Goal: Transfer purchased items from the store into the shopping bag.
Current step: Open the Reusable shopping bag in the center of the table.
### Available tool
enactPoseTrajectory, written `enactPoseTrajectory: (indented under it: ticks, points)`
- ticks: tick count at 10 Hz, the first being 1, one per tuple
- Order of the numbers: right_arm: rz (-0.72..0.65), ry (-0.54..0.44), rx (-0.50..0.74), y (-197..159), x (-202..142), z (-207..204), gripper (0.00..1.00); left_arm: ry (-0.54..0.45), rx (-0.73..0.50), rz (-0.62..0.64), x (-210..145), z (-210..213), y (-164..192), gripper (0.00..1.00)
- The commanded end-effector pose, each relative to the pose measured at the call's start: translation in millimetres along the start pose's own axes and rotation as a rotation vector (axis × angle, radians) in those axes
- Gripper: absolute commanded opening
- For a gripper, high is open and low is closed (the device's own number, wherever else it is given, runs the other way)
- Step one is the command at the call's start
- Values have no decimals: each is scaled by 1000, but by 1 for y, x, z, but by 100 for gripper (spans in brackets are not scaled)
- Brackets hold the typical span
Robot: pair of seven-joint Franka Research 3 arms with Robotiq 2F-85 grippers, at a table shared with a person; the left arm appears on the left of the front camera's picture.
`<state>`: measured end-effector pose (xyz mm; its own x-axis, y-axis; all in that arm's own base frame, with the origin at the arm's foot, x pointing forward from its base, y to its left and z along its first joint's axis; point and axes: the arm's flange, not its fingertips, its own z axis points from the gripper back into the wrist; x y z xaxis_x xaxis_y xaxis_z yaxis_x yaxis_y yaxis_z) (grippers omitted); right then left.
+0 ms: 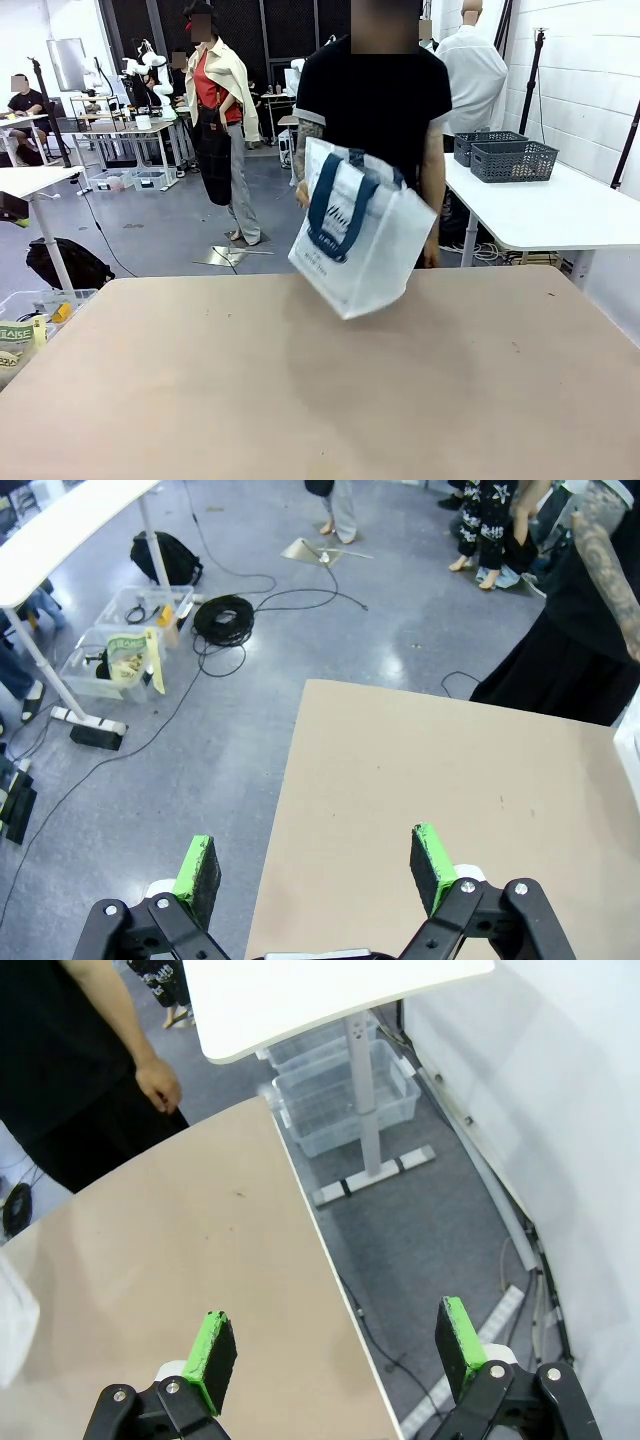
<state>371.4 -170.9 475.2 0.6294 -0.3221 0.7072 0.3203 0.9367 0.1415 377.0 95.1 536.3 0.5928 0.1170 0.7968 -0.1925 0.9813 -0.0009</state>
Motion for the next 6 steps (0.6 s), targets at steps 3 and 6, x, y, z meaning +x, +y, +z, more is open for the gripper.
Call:
enactPoseTrajectory:
  ticks: [3,6]
  points:
    - [-6,10,-2,0,-1,1,100,4,4,-10,0,1,-1,100]
    - [-6,10,-2,0,-1,1,100,4,4,-10,0,1,-1,100]
